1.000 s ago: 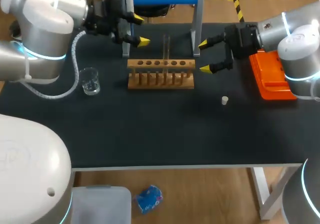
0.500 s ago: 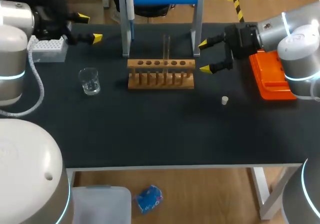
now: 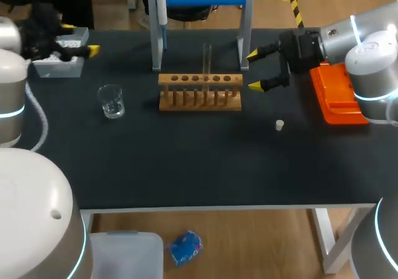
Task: Invert the test tube, pick up the pipette, mount the tip to pipette, aspirate from beaker and dispense into the tube, eject the tip, return the pipette, and cap with the stopper.
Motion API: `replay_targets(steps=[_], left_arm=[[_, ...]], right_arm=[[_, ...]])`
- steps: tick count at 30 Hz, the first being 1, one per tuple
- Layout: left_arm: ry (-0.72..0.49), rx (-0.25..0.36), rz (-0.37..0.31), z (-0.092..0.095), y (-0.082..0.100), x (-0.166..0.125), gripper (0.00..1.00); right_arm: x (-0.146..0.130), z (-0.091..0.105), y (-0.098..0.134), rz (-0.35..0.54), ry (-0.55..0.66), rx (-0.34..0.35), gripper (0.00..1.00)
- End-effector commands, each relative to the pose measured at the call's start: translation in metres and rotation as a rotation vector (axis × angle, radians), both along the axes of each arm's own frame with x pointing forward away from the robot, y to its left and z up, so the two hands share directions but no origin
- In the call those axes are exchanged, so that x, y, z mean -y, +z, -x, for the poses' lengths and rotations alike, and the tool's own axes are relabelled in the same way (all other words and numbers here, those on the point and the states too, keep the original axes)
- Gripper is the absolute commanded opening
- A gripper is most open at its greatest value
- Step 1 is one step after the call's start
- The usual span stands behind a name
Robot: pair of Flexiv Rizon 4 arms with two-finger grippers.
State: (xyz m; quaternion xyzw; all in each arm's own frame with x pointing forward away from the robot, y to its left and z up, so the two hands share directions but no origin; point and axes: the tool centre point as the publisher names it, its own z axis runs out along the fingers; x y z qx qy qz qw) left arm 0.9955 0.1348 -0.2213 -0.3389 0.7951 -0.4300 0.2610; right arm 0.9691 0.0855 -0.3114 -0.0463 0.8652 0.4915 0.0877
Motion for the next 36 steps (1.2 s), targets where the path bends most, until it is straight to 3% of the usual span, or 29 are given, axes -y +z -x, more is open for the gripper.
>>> replay_targets(steps=[1,4,18,21,25,36], left_arm=[[0.161,-0.013,-0.051,0.014,-0.005,-0.043,1.00],[0.183,-0.059,-0.063,0.011,-0.013,-0.048,1.00],[0.183,-0.059,-0.063,0.011,-0.013,-0.048,1.00],[0.204,-0.073,-0.051,-0.008,-0.026,-0.052,1.00],[0.289,-0.141,-0.027,-0.038,-0.040,-0.062,1.00],[0.421,-0.220,-0.012,-0.104,-0.069,-0.070,1.00]], right_arm=[[0.000,0.000,0.000,0.001,0.000,0.000,1.00],[0.000,0.000,0.000,0.001,0.000,0.000,1.00],[0.000,0.000,0.000,0.001,0.000,0.000,1.00],[0.000,0.000,0.000,0.001,0.000,0.000,1.00],[0.000,0.000,0.000,0.001,0.000,0.000,1.00],[0.000,0.000,0.000,0.001,0.000,0.000,1.00]])
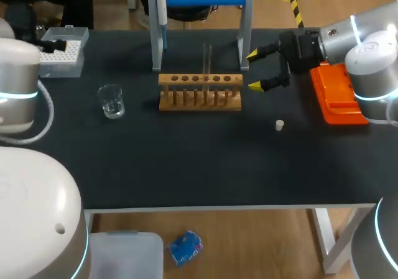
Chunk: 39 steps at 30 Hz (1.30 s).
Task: Invert the test tube, pick up the pipette, mount the tip to pipette, aspirate from beaker and dispense into the tube, eject the tip, return the pipette, and cap with the stopper.
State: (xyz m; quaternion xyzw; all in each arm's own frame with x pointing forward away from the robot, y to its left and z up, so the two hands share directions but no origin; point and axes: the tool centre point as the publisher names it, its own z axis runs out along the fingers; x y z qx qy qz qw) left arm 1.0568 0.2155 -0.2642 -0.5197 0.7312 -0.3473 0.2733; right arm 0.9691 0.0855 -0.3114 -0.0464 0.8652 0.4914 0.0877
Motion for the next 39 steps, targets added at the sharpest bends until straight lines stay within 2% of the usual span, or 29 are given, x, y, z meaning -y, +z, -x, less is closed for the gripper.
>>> replay_targets(steps=[1,3,18,19,23,26,32,39], left_arm=[[0.040,-0.065,-0.019,-0.048,-0.030,0.012,1.00],[0.060,-0.079,-0.007,-0.057,-0.037,0.012,1.00],[0.060,-0.079,-0.007,-0.057,-0.037,0.012,1.00],[0.120,-0.074,-0.002,-0.056,-0.042,0.007,1.00],[0.219,-0.082,0.022,-0.069,-0.059,0.001,1.00],[0.245,-0.085,0.029,-0.077,-0.065,0.003,1.00],[0.325,-0.103,0.044,-0.097,-0.075,0.003,1.00],[0.367,-0.110,0.048,-0.108,-0.083,-0.002,1.00]], right_arm=[[0.000,0.000,0.000,0.001,0.000,0.000,1.00],[0.000,0.000,0.000,0.001,0.000,0.000,1.00],[0.000,0.000,0.000,0.001,0.000,0.000,1.00],[0.000,0.000,0.000,0.001,0.000,0.000,1.00],[0.000,0.000,0.000,0.001,0.000,0.000,1.00],[0.000,0.000,0.000,0.001,0.000,0.000,1.00],[0.000,0.000,0.000,0.001,0.000,0.000,1.00],[0.000,0.000,0.000,0.001,0.000,0.000,1.00]])
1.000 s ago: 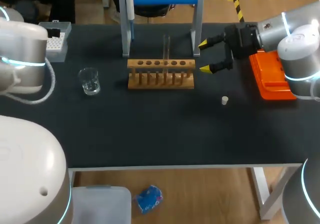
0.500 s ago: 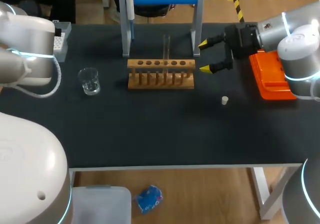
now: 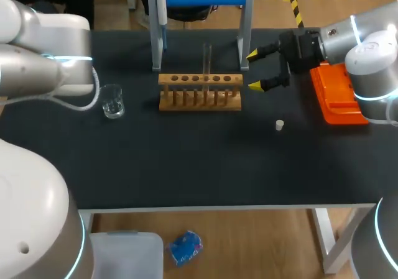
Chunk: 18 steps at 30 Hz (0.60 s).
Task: Invert the test tube, pick up the pipette, mount the tip to pipette, aspirate from beaker and dispense into the tube, eject the tip, return the pipette, and cap with the stopper.
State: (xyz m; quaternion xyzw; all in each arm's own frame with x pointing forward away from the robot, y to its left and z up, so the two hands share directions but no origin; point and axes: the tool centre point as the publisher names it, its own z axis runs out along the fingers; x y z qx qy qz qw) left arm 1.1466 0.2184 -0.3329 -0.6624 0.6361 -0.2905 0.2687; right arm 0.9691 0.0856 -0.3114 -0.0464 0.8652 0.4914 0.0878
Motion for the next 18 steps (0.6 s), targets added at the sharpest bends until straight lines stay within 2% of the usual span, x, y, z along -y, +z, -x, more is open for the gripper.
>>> replay_targets(steps=[1,18], left_arm=[[0.030,0.000,-0.019,-0.019,-0.015,0.000,1.00],[0.076,0.007,-0.032,-0.035,-0.026,-0.015,0.98]], right_arm=[[0.000,0.000,0.000,0.001,0.000,0.000,1.00],[0.000,0.000,0.000,0.001,0.000,0.000,1.00]])
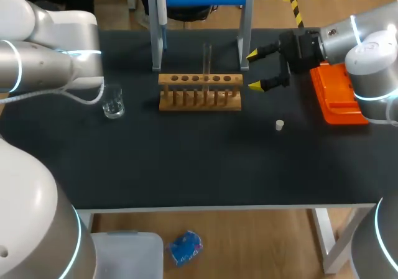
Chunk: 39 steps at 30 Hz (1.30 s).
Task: Invert the test tube, pick up the pipette, mount the tip to pipette, aspirate from beaker and dispense into the tube, eject the tip, return the pipette, and cap with the stopper.
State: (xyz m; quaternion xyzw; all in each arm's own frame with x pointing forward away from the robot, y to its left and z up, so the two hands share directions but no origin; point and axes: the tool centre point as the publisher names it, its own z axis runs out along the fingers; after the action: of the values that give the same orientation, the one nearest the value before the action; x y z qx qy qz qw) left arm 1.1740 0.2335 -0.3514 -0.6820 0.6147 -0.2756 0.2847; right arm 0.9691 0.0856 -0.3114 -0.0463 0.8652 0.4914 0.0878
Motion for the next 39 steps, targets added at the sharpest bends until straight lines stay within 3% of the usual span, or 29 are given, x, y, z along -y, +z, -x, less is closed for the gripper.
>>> replay_targets(steps=[1,9,20,31,39], left_arm=[[0.005,0.004,-0.020,-0.008,-0.008,0.000,0.99],[0.002,-0.003,-0.058,-0.014,-0.010,-0.004,0.95],[0.021,-0.009,-0.056,-0.017,-0.014,-0.007,0.91],[0.027,-0.017,-0.060,-0.018,-0.017,-0.008,0.64],[0.026,-0.022,-0.072,-0.018,-0.018,-0.008,0.50]], right_arm=[[0.000,0.000,0.000,0.001,0.000,0.000,1.00],[0.000,0.000,0.000,0.001,0.000,0.000,1.00],[0.000,0.000,0.000,0.001,0.000,0.000,1.00],[0.000,0.000,0.000,0.001,0.000,0.000,1.00],[0.000,0.000,0.000,0.001,0.000,0.000,1.00]])
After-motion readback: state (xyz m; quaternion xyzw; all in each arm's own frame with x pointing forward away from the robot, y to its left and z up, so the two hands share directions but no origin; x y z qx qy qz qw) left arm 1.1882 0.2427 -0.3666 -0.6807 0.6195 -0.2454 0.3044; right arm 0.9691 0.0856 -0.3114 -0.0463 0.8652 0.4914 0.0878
